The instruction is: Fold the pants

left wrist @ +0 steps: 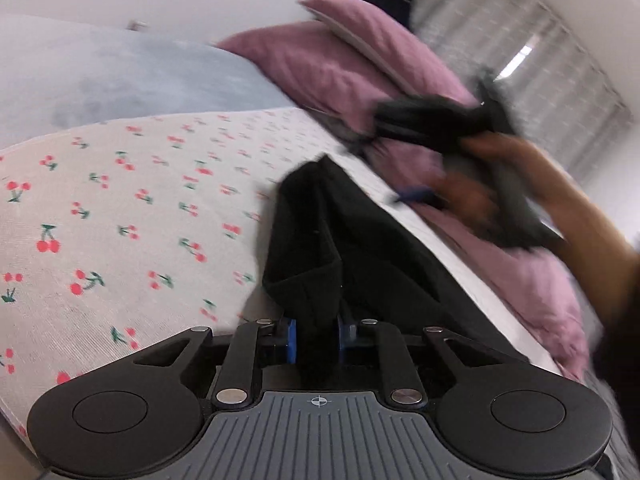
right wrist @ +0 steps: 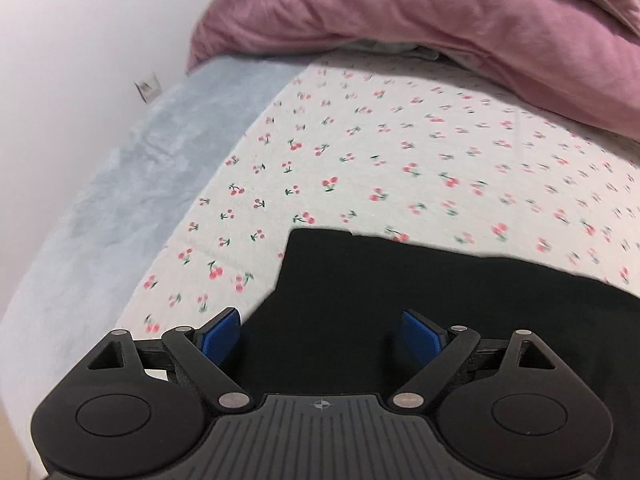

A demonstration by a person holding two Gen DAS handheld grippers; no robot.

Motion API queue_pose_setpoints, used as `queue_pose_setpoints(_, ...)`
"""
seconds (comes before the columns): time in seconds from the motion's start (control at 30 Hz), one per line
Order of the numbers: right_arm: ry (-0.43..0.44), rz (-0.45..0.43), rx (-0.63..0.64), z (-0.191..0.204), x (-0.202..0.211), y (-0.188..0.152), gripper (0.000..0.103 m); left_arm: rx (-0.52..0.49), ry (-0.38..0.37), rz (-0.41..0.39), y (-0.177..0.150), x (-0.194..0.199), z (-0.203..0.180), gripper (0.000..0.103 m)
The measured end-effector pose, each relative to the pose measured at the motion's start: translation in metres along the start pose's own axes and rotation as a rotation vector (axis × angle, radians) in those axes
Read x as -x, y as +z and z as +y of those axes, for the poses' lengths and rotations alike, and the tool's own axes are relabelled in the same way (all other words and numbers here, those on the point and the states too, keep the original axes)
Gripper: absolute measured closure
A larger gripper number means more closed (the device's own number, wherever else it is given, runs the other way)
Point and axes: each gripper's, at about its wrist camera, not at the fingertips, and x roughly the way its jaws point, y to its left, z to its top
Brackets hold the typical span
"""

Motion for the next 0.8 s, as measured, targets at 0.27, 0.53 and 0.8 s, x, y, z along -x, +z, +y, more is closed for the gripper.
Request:
queue_pose_setpoints(0.27,-0.216,0.106,0.079,0.049,-0.065,0.014,0.016,-0.064,-0.080,0.061,0.001,0.003,0.001,0.088)
queue_pose_setpoints(0.53,-0.180,0.090,0.050,0.036,-0.040,0.038,0.032,-0.002,-0.015,0.074,0.003,-0.004,0.015,0.088)
queue_pose_setpoints(0.8,-0.274,0.084,0.147,0.049,-0.035,0.046,0.037,0.066,0.029,0.075,0.003,-0.015,0.027,0.079)
